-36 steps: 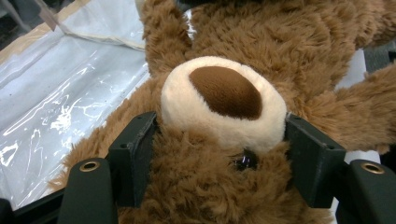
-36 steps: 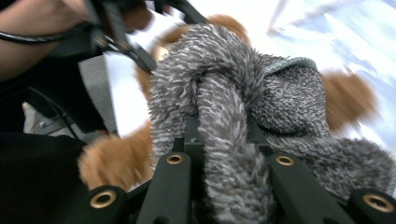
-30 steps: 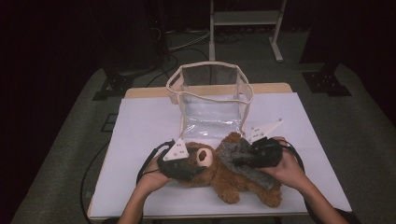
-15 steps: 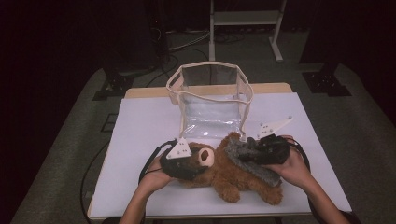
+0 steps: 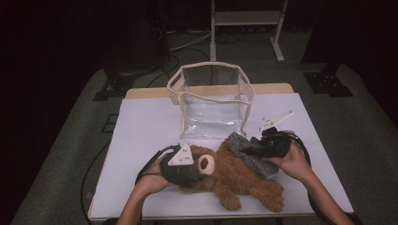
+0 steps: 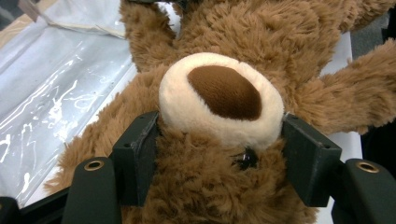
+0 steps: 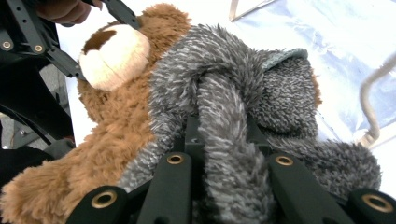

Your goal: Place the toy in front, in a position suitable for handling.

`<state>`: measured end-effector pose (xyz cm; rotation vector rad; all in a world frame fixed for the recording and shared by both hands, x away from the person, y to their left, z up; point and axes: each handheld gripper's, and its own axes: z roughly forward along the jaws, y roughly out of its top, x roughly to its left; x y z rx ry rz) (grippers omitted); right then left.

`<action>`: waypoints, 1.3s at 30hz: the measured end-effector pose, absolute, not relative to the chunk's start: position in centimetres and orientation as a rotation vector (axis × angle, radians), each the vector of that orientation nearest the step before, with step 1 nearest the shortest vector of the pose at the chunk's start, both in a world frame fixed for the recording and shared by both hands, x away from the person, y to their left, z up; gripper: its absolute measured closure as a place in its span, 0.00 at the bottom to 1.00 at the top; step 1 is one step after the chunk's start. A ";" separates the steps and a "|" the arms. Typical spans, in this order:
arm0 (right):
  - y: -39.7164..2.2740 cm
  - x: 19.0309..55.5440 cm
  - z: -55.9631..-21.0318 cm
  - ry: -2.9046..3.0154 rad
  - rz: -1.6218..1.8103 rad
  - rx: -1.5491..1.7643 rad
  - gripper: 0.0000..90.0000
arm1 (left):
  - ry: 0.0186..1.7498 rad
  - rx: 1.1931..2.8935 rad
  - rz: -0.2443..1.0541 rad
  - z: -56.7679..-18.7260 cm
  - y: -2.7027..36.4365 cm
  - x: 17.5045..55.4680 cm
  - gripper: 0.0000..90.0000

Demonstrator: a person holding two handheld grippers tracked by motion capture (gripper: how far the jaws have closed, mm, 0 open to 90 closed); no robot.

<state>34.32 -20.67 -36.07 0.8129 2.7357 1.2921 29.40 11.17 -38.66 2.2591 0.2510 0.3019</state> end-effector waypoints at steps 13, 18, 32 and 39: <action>-24.6 35.7 -38.8 2.684 1.269 1.005 0.85 | 0.285 2.239 0.296 -38.8 11.5 29.6 0.38; -27.5 34.5 -39.5 2.656 1.336 1.090 0.85 | 0.295 2.241 0.310 -38.8 11.3 29.7 0.37; -24.4 31.2 -36.7 2.766 1.419 0.814 0.86 | 0.387 2.196 0.330 -39.1 11.1 30.5 0.36; -23.2 30.9 -35.3 2.756 1.452 0.759 0.86 | 0.394 2.201 0.346 -38.8 10.8 30.4 0.36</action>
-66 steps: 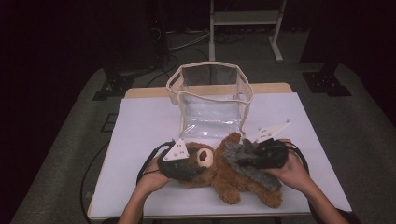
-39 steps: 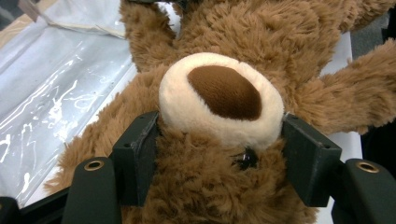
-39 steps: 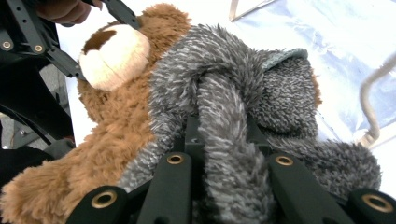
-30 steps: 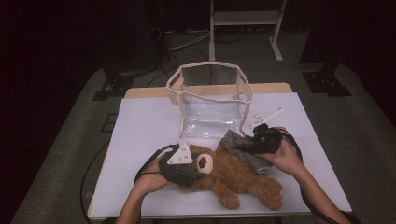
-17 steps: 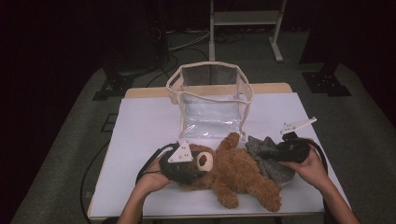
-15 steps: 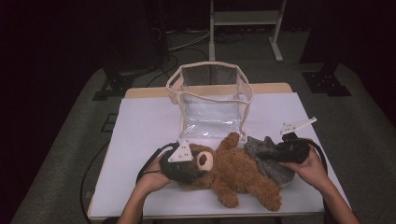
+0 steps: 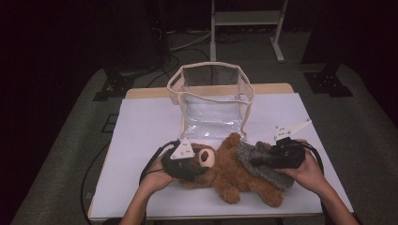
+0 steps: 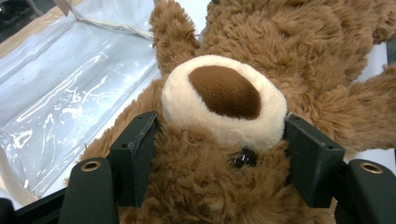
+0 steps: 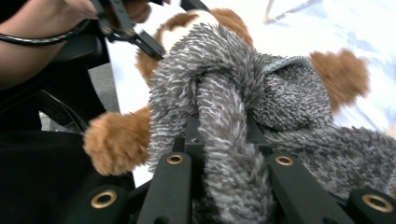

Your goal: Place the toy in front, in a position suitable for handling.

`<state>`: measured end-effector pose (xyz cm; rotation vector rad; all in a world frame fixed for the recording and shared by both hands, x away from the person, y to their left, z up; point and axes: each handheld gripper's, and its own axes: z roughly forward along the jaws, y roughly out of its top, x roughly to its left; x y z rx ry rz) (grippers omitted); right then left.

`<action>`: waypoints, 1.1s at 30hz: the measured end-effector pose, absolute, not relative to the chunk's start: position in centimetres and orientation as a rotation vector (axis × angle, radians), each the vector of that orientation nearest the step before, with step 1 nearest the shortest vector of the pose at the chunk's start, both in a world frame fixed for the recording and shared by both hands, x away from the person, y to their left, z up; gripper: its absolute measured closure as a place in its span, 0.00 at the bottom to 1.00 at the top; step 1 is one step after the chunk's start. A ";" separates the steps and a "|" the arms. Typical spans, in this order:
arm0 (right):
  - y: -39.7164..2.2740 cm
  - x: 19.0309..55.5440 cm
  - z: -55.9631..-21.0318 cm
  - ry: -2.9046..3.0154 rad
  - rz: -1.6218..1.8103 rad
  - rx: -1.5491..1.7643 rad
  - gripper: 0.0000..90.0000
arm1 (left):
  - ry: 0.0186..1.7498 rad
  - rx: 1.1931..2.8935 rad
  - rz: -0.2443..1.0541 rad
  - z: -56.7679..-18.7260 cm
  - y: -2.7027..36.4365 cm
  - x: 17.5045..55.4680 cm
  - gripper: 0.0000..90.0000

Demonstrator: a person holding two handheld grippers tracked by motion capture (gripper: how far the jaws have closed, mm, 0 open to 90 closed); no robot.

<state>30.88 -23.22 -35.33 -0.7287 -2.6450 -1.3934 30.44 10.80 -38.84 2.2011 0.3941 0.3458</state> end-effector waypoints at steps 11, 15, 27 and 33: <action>-23.6 31.1 -36.9 -2.641 -1.340 -0.755 0.86 | 0.365 2.189 0.306 -38.2 12.2 30.4 0.35; -23.0 31.0 -36.1 -2.677 -1.337 -0.740 0.86 | 0.359 2.191 0.294 -38.6 12.1 30.4 0.41; -16.7 34.8 -35.3 -2.762 -1.236 -0.635 0.86 | 0.269 2.253 0.302 -38.4 11.8 29.6 0.43; -16.9 36.2 -36.3 -2.743 -1.227 -0.690 0.85 | 0.236 2.278 0.305 -38.4 12.1 29.2 0.44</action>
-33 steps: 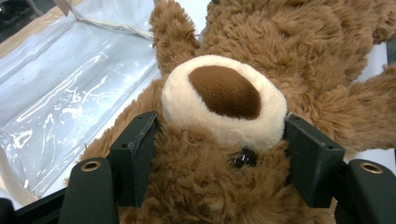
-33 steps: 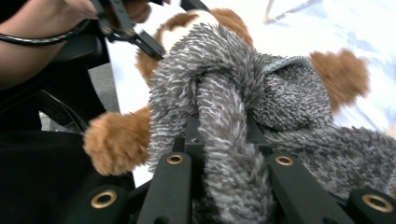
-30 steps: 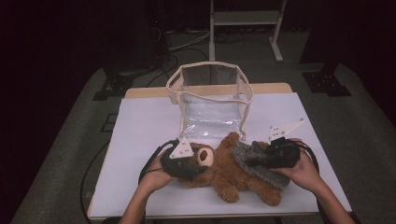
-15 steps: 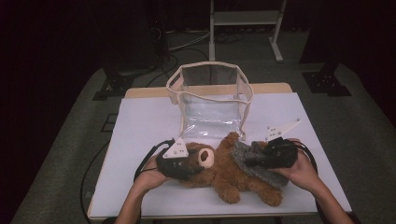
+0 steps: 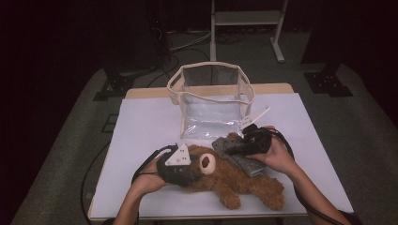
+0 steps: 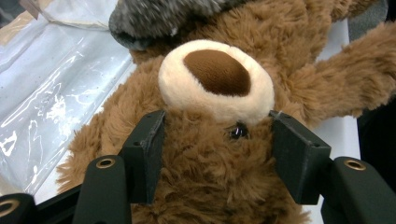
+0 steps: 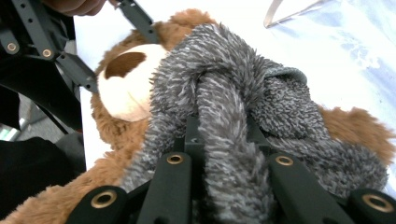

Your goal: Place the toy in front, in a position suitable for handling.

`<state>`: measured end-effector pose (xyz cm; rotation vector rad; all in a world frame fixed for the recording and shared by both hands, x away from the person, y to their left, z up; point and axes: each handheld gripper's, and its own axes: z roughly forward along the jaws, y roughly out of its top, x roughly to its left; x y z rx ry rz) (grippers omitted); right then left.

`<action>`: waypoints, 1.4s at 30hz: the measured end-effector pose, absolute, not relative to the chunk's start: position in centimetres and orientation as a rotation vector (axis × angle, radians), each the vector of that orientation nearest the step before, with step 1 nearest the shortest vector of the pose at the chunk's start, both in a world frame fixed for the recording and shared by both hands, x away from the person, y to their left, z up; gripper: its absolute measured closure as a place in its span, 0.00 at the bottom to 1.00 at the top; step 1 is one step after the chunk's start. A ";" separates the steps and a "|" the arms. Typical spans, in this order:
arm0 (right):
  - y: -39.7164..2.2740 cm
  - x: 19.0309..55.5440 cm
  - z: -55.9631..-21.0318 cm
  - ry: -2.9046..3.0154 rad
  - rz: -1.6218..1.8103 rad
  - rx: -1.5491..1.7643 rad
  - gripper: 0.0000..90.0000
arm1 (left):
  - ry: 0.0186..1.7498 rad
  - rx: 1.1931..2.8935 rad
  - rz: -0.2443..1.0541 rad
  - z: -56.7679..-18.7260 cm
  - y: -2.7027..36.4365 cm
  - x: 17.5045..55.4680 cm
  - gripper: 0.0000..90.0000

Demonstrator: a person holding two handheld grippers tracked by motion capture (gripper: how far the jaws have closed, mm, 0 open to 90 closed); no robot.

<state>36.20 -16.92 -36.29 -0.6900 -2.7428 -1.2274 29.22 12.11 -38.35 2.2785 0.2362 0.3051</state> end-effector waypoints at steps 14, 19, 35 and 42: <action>-24.9 35.2 -38.3 -2.613 -1.331 -0.940 0.85 | 0.252 2.247 0.269 -38.5 12.5 29.6 0.44; -26.8 34.4 -39.1 -2.571 -1.364 -0.988 0.85 | 0.256 2.241 0.257 -38.5 12.6 29.7 0.43; -25.1 30.3 -37.4 -2.605 -1.443 -0.815 0.85 | 0.230 2.218 0.244 -38.0 12.8 30.2 0.31; -25.4 31.0 -37.9 -2.566 -1.458 -0.836 0.85 | 0.172 2.224 0.242 -37.9 11.5 31.2 0.19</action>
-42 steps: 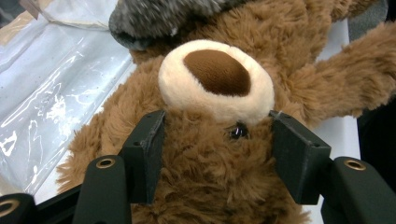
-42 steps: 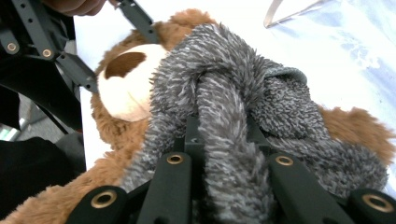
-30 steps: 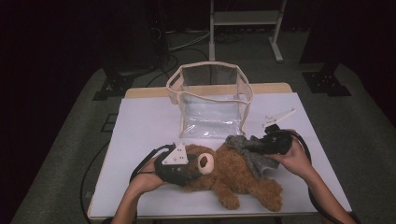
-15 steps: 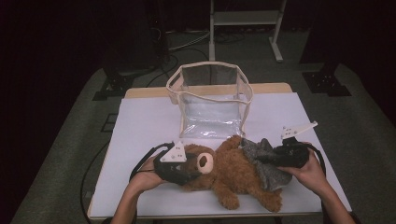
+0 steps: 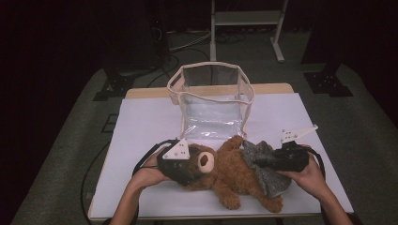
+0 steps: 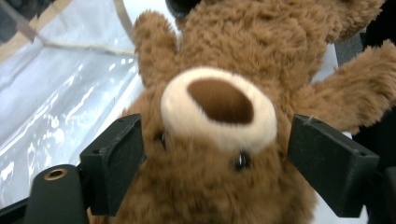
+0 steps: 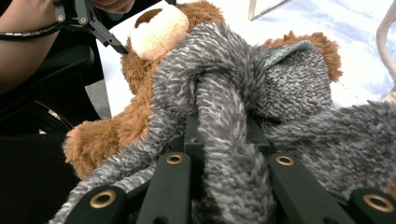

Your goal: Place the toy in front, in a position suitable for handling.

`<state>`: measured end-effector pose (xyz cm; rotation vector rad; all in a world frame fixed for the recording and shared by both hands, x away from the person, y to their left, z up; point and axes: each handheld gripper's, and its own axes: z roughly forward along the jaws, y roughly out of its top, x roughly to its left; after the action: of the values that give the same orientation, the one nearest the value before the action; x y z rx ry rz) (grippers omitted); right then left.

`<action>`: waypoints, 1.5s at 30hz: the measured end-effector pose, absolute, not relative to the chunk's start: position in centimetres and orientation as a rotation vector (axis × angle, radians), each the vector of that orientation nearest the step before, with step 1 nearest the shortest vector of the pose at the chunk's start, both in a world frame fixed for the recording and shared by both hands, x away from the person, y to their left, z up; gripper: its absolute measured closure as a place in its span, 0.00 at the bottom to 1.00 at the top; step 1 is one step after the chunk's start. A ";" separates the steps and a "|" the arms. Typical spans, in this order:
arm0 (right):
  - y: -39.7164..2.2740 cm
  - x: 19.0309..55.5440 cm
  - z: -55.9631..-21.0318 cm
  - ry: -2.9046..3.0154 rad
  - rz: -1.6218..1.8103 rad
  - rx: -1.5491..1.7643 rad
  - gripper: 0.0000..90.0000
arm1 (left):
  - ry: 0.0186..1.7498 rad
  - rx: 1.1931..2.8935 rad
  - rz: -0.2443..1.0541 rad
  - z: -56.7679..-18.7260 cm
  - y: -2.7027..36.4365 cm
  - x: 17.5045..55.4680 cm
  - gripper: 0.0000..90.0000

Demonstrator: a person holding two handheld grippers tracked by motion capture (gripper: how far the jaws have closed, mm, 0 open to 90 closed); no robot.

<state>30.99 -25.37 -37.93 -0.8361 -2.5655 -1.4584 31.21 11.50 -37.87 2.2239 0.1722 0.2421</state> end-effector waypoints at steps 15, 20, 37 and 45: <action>-26.0 32.6 -38.9 -2.572 -1.439 -0.907 0.85 | 0.175 2.261 0.220 -38.7 11.7 31.0 0.31; -25.8 33.6 -39.1 -2.577 -1.432 -0.925 0.85 | 0.169 2.273 0.218 -38.6 12.0 30.5 0.33; -26.3 34.7 -39.6 -2.520 -1.456 -0.975 0.85 | 0.171 2.261 0.205 -38.8 12.4 30.0 0.34; -26.6 33.2 -39.2 -2.504 -1.456 -0.932 0.85 | 0.185 2.254 0.201 -38.9 12.3 30.1 0.34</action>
<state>33.21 -26.62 -39.24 -0.9321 -2.5039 -1.4564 30.14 12.34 -38.85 2.2537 0.1853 0.2010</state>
